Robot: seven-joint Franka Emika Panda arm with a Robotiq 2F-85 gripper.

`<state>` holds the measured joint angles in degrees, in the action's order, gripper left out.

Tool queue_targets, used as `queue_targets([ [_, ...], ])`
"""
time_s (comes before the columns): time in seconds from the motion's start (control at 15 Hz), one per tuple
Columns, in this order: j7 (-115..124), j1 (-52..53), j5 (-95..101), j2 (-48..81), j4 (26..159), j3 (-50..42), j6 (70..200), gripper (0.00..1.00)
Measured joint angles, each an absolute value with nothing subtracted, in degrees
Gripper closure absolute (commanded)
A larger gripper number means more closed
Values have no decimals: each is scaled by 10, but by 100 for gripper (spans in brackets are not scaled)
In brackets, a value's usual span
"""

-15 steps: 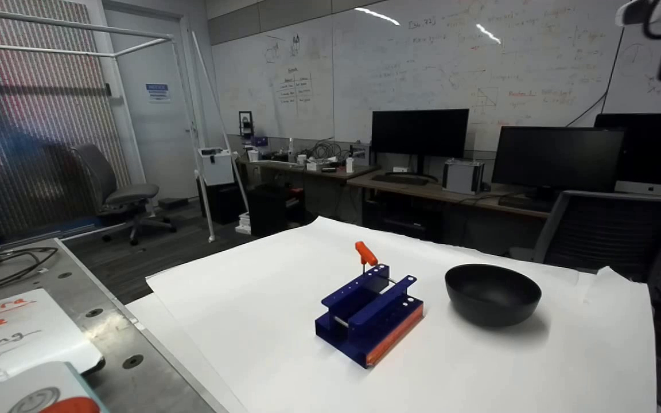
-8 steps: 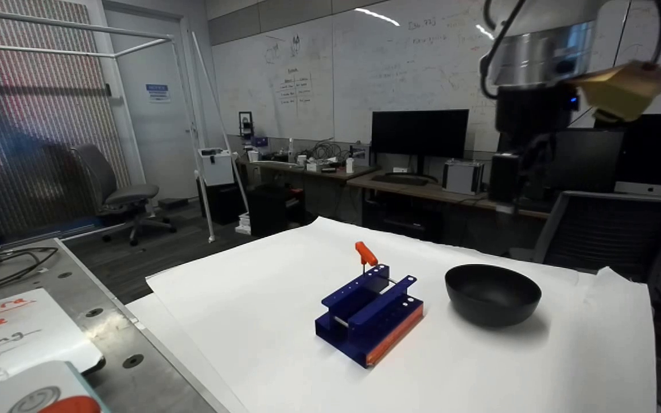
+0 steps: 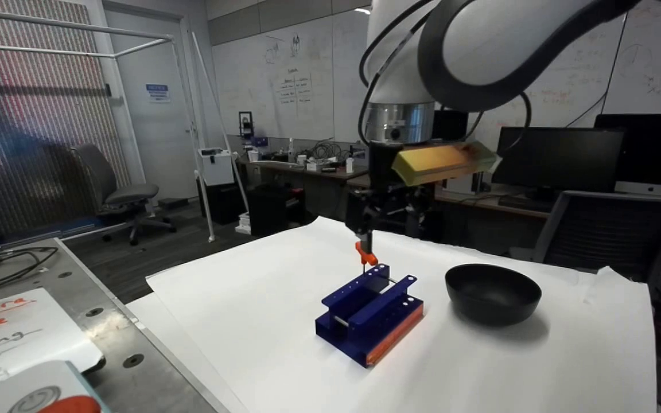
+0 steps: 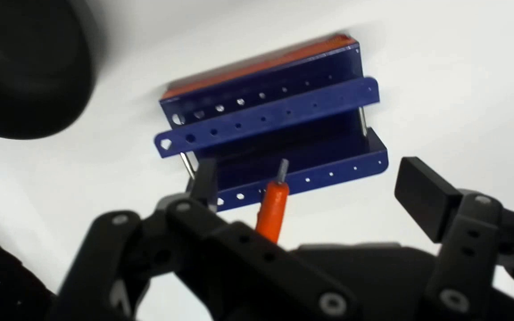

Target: Put the wrench in the black bowl

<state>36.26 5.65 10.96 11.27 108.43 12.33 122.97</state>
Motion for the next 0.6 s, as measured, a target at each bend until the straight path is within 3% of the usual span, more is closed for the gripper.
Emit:
queue_targets([
  [0.6,399,116,111,261,948,38,1272,0],
])
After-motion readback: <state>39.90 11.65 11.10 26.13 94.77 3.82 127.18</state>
